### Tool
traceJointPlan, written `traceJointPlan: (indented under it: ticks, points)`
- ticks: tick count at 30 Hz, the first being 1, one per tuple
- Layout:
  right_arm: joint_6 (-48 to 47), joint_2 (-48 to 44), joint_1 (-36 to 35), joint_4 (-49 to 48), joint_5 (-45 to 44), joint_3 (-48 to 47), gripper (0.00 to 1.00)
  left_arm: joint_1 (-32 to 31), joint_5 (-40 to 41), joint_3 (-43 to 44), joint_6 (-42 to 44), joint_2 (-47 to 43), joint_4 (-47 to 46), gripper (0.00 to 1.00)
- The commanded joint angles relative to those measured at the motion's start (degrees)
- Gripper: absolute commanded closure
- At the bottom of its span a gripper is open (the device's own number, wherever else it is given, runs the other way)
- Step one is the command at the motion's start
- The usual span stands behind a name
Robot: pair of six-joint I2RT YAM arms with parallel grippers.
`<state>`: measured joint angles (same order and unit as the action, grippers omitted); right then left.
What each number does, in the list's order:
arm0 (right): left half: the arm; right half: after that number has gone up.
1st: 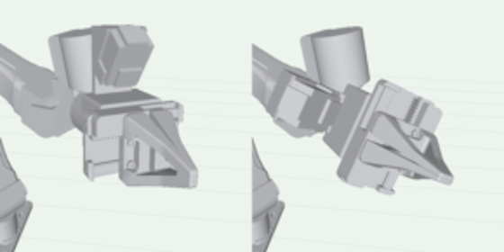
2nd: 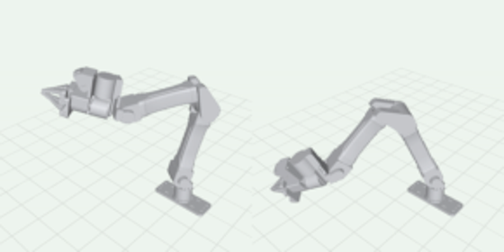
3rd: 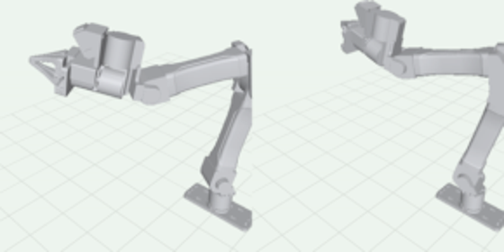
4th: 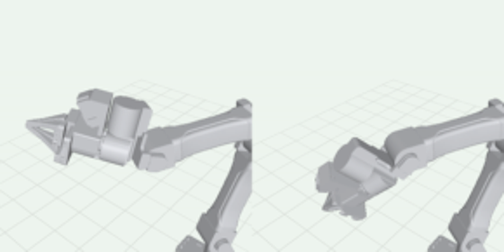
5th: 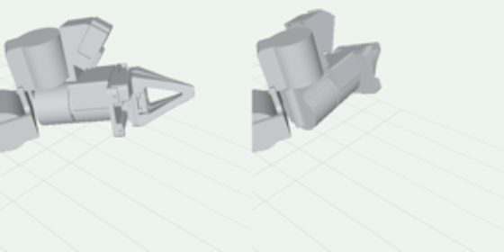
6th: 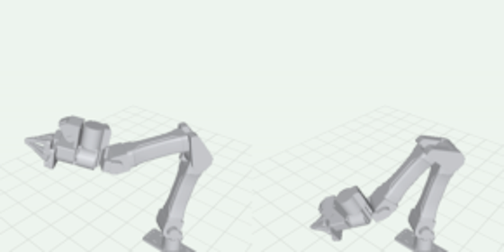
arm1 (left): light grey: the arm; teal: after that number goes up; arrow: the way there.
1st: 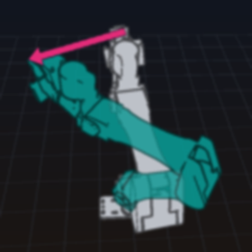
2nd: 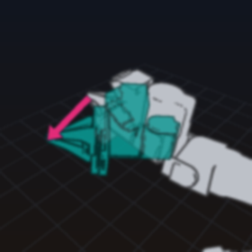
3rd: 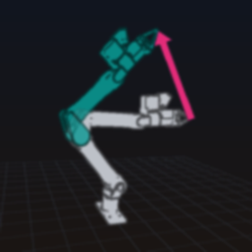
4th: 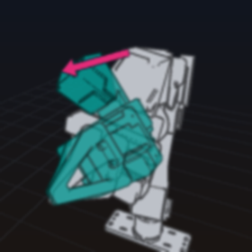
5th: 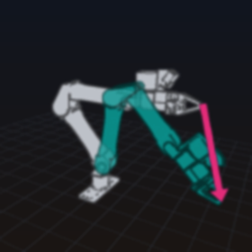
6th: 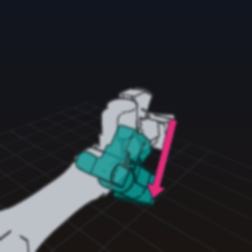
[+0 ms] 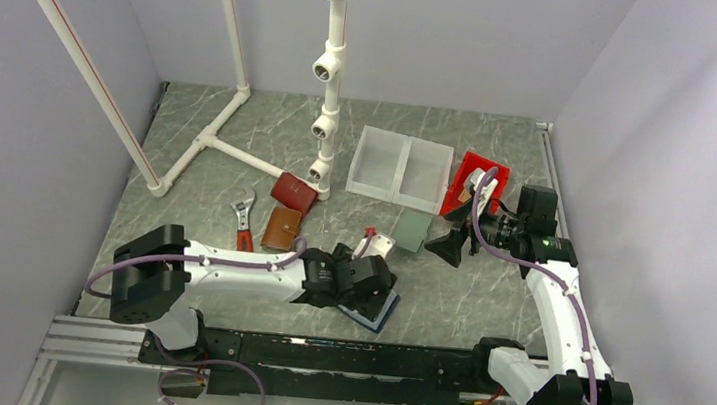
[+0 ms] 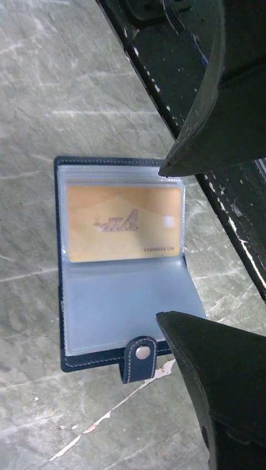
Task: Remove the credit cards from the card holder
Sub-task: Remove the credit card from the card holder.
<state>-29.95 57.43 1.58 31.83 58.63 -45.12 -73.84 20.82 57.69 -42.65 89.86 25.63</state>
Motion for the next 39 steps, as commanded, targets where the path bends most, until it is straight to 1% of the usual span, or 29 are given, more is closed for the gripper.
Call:
traceJointPlan:
  ticks: [1,7,9,14,25,30,35,39]
  points:
    - [-0.89,0.44,0.05,-1.42,1.79,-0.29,0.00,0.13,-0.50,4.51,0.89,1.77,1.64,0.05]
    - [-1.01,0.63,0.04,-1.59,1.36,-0.02,0.00,0.31,0.53,8.91,2.10,6.94,5.49,0.09]
    - [-1.09,0.52,0.16,-1.68,1.23,0.12,0.00,0.64,-0.58,9.65,2.75,8.41,4.69,0.12]
    - [-1.18,0.51,0.13,-1.62,1.11,0.16,0.00,1.70,-3.36,9.92,3.79,9.84,1.35,0.15]
    - [-1.43,0.23,0.25,-1.47,1.44,0.30,0.00,4.07,-10.04,5.07,3.01,9.45,-4.71,0.22]
    - [-1.76,0.46,0.14,-1.07,1.77,0.24,0.00,5.12,-12.78,1.75,1.95,8.41,-9.08,0.24]
    - [-1.91,0.46,0.13,-0.90,2.10,0.15,0.00,5.38,-13.32,1.64,1.76,8.96,-8.68,0.31]
    - [-1.89,0.46,0.13,-0.81,2.43,0.19,0.00,5.62,-13.71,0.58,1.10,8.48,-9.51,0.32]
